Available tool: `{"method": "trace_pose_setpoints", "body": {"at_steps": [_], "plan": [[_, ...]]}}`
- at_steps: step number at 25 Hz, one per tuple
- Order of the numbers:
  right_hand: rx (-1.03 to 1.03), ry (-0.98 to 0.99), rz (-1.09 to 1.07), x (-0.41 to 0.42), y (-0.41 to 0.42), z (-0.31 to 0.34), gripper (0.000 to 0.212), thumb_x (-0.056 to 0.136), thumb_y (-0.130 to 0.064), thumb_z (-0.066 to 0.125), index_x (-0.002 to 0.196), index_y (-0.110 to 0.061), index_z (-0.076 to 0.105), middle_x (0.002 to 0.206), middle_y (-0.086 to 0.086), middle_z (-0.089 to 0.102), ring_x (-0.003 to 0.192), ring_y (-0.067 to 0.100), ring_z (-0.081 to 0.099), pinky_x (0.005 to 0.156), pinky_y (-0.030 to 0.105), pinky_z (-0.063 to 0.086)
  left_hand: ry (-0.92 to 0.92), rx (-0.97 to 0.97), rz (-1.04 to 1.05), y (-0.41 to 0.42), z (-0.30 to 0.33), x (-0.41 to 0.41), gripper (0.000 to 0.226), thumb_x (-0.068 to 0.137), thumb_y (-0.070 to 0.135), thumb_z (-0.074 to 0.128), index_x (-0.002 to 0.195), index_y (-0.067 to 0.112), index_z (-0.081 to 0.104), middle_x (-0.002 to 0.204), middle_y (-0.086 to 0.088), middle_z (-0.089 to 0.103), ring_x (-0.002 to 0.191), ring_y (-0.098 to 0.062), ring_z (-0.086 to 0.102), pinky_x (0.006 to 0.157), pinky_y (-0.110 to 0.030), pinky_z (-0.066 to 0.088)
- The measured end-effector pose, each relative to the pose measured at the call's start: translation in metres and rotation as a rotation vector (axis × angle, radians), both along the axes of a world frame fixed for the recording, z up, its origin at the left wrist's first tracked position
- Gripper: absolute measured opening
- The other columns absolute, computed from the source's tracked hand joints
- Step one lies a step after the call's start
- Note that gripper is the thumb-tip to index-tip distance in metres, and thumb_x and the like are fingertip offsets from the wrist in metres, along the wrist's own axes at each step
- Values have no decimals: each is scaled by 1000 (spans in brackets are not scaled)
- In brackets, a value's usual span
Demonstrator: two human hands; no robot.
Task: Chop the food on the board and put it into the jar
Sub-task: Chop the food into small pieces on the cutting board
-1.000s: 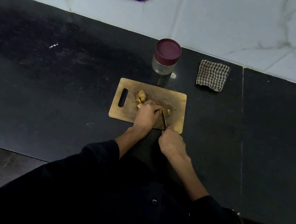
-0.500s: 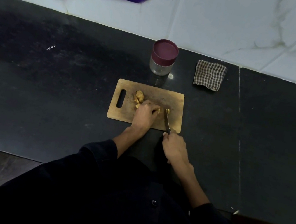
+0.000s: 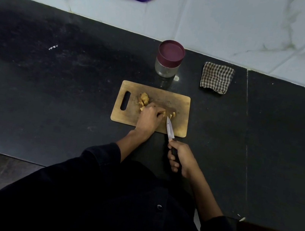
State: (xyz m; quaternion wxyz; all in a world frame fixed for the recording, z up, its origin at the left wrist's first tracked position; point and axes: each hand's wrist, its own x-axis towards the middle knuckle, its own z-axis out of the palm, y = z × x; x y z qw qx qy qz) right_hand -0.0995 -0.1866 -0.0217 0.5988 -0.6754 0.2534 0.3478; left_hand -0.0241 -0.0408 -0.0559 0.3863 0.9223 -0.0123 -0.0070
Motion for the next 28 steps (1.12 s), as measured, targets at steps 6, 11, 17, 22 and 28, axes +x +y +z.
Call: {"method": "trace_pose_setpoints", "body": {"at_steps": [6, 11, 17, 22, 28], "plan": [[-411, -242, 262, 3, 9, 0, 26, 104, -34, 40, 99, -11, 52, 66, 8, 57, 41, 18, 53, 36, 26, 42, 1, -35, 33, 0, -1, 1, 21, 87, 6, 64, 107, 8, 65, 110, -9, 62, 97, -16, 61, 89, -25, 51], [-656, -376, 442, 14, 21, 1, 28, 104, -36, 37, 104, -12, 51, 83, 9, 61, 65, 28, 67, 59, 45, 60, 8, -39, 7, 2, -2, 4, 15, 86, 5, 64, 100, 10, 66, 106, -6, 63, 93, -11, 60, 87, -25, 52], [-737, -400, 479, 19, 26, -2, 22, 103, -34, 39, 98, -15, 47, 97, 11, 62, 84, 32, 66, 75, 51, 57, 3, -38, 8, 3, -3, 4, 14, 86, 4, 63, 96, 11, 68, 103, -4, 62, 86, -3, 52, 79, -11, 43], [-796, -375, 490, 20, 33, -3, 26, 104, -27, 38, 115, -6, 50, 112, 17, 62, 104, 36, 60, 74, 39, 42, -11, -36, 13, 2, -5, 5, 14, 85, 3, 63, 95, 11, 69, 102, -5, 63, 87, -4, 53, 82, -14, 45], [-798, -305, 505, 16, 34, -6, 28, 105, -28, 36, 118, -6, 49, 117, 19, 61, 107, 36, 60, 78, 42, 43, -6, -25, 41, 0, -3, 4, 14, 86, 2, 62, 95, 10, 69, 103, -5, 62, 86, -3, 52, 81, -11, 40]]}}
